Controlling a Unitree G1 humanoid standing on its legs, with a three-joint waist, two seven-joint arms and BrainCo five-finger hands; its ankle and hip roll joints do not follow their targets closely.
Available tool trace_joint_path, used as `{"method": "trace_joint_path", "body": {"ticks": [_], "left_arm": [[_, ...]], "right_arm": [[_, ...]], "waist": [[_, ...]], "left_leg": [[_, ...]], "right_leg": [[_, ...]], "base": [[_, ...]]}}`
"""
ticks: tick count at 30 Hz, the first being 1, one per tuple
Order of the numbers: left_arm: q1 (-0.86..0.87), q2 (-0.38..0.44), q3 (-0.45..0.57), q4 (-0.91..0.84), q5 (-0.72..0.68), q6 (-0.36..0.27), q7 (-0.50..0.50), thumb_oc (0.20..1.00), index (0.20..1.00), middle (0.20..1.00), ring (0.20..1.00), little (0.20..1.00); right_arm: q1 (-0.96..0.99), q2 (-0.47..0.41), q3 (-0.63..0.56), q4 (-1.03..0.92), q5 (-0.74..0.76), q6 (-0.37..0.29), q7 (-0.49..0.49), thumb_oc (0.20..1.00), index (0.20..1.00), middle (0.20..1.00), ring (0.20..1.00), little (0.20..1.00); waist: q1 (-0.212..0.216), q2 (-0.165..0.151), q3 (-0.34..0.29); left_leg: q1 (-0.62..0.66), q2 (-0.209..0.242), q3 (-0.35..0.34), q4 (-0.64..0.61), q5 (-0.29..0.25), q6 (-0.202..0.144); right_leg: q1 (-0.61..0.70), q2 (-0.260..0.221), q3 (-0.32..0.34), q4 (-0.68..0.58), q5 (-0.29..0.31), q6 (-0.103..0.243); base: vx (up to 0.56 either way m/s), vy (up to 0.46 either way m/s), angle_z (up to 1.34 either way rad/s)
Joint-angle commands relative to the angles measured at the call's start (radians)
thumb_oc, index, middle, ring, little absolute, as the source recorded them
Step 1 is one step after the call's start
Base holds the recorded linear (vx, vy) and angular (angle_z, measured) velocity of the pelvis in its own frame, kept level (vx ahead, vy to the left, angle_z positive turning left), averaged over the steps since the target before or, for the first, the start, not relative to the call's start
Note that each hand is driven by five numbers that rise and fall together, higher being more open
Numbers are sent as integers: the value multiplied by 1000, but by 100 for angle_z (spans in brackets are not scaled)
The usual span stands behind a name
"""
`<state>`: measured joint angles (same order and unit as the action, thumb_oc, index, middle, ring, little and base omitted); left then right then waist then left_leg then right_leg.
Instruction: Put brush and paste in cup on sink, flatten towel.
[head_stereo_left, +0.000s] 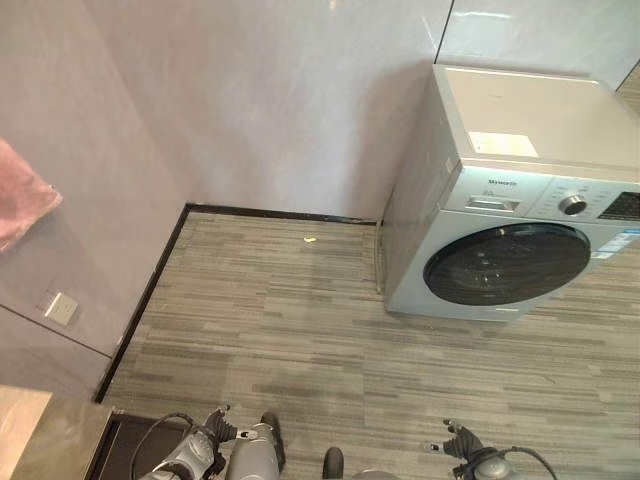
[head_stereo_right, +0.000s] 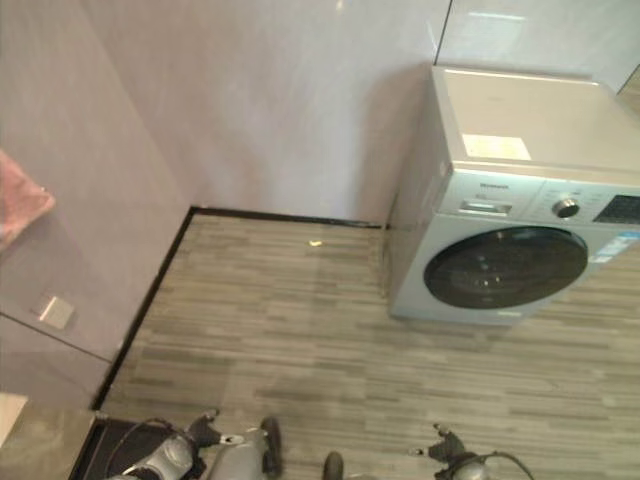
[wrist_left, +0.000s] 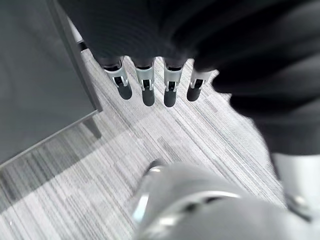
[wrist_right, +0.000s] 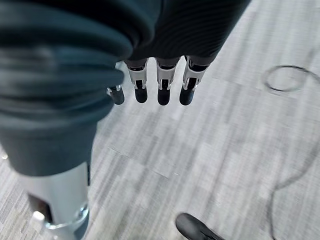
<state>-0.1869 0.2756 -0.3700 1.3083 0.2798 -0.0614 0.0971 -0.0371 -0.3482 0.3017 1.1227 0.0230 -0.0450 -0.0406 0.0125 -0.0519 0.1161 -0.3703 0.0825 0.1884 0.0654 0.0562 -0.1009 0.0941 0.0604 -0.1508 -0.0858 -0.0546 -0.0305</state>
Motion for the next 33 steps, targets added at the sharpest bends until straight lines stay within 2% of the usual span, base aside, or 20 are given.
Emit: {"method": "trace_joint_path", "body": {"ticks": [1,4,6,7,8,9,11,12,13,14,15,16,17,18,20,21,22,23,27,33], "left_arm": [[26,18,-21,15,19,5,16,1000,1000,1000,1000,1000],[50,17,-10,25,17,6,12,1000,1000,1000,1000,1000],[68,13,-11,26,10,2,9,1000,1000,1000,1000,1000],[77,14,-8,33,7,3,10,1000,1000,1000,1000,1000],[86,15,-8,37,2,2,4,1000,1000,1000,1000,1000],[87,13,-8,35,-3,1,1,1000,1000,1000,1000,1000],[92,5,-11,31,-16,1,-5,1000,1000,1000,1000,1000],[87,4,-17,33,-14,2,-8,1000,1000,1000,1000,1000],[86,4,-17,33,-14,2,-8,1000,1000,1000,1000,1000],[81,5,-31,30,-9,3,-13,1000,1000,1000,1000,1000],[76,6,-42,28,2,6,-17,1000,1000,1000,1000,1000],[70,7,-59,32,18,8,-20,1000,1000,1000,1000,1000],[70,7,-58,33,18,8,-20,1000,1000,1000,1000,1000],[60,7,-61,30,17,7,-19,1000,1000,1000,1000,1000],[56,5,-60,34,14,6,-18,1000,1000,1000,1000,1000],[47,-6,-70,37,12,-3,-21,1000,1000,1000,1000,1000],[30,-6,-84,34,19,-6,-20,1000,1000,1000,1000,1000],[28,-10,-90,33,16,-8,-21,1000,1000,1000,1000,1000],[52,-25,-86,38,19,-7,-18,1000,1000,1000,1000,1000],[75,-26,-48,48,-17,-7,-11,1000,1000,1000,1000,1000]], "right_arm": [[74,-42,-9,-7,-30,-21,-7,1000,1000,1000,1000,1000],[61,-28,3,35,-45,-19,5,1000,1000,1000,1000,1000],[55,-5,6,128,-55,-16,8,1000,1000,1000,1000,1000],[52,3,6,143,-61,-15,8,1000,1000,1000,1000,1000],[54,14,-15,194,-60,-9,9,1000,1000,1000,1000,1000],[60,20,-22,218,-66,-6,12,1000,1000,1000,1000,1000],[62,24,-25,238,-85,-2,20,1000,1000,1000,1000,1000],[58,26,-21,238,-89,-1,25,1000,1000,1000,1000,1000],[58,26,-22,238,-89,-1,25,1000,1000,1000,1000,1000],[50,24,-23,238,-87,0,25,1000,1000,1000,1000,1000],[45,26,-25,238,-82,4,24,1000,1000,1000,1000,1000],[37,34,-16,234,-72,-1,20,1000,1000,1000,1000,1000],[36,34,-16,234,-72,-1,20,1000,1000,1000,1000,1000],[44,45,-5,234,-64,-2,28,1000,1000,1000,1000,1000],[46,49,-2,235,-63,-3,29,1000,1000,1000,1000,1000],[48,53,11,240,-57,-5,33,1000,1000,1000,1000,1000],[48,55,19,249,-52,-1,35,1000,1000,1000,1000,1000],[48,58,28,255,-59,1,38,1000,1000,1000,1000,1000],[60,63,35,287,-97,10,45,1000,1000,1000,1000,1000],[48,16,30,315,-159,13,30,1000,1000,1000,1000,1000]], "waist": [[28,2,-7],[38,8,-27],[55,13,-40],[57,5,-49],[64,-13,-63],[65,-13,-68],[68,-9,-79],[65,-3,-76],[68,0,-78],[63,8,-73],[56,18,-66],[31,38,-54],[31,40,-56],[16,54,-49],[10,58,-49],[-30,53,-46],[-48,42,-33],[-50,35,-29],[-40,30,-48],[-14,33,-63]], "left_leg": [[62,36,58,-97,135,28],[82,43,66,-105,150,36],[87,34,55,-82,160,50],[84,12,46,-51,142,63],[88,-21,55,-13,104,88],[101,-35,54,-12,86,101],[125,-77,43,-9,48,133],[145,-94,34,-12,30,146],[142,-89,35,-12,31,145],[162,-98,30,-14,19,155],[184,-101,21,-17,5,162],[233,-105,-16,-35,-7,167],[231,-102,-16,-35,-6,166],[274,-111,-54,-57,-6,157],[286,-114,-67,-57,-15,151],[325,-148,-148,-45,-45,148],[351,-163,-205,-33,-68,146],[359,-168,-222,-26,-78,145],[351,-186,-238,-8,-99,145],[331,-177,-266,-21,-89,109]], "right_leg": [[-7,-56,72,140,-73,97],[24,-50,89,160,-100,105],[38,-63,107,204,-124,110],[43,-78,110,231,-138,116],[43,-117,108,293,-84,153],[26,-131,108,337,-55,166],[-17,-164,110,469,59,204],[-45,-176,111,530,111,212],[-48,-171,113,527,116,211],[-67,-178,111,588,171,217],[-92,-175,113,642,184,212],[-170,-124,147,682,112,191],[-172,-121,147,680,115,190],[-217,-103,124,572,14,159],[-228,-103,110,504,-16,149],[-282,-40,256,338,0,140],[-314,-11,358,296,40,154],[-316,-8,362,295,49,156],[-263,-35,313,254,50,140],[-204,-52,209,182,39,113]], "base": [[593,147,-41],[422,138,-25],[358,194,-17],[472,314,-28],[485,344,-24],[453,365,-12],[275,312,19],[157,206,42],[168,207,51],[182,190,55],[359,274,37],[261,168,19],[359,151,80],[263,59,98],[295,0,80],[382,-85,71],[444,-116,114],[198,-66,168],[106,-65,111],[89,-75,60]]}}
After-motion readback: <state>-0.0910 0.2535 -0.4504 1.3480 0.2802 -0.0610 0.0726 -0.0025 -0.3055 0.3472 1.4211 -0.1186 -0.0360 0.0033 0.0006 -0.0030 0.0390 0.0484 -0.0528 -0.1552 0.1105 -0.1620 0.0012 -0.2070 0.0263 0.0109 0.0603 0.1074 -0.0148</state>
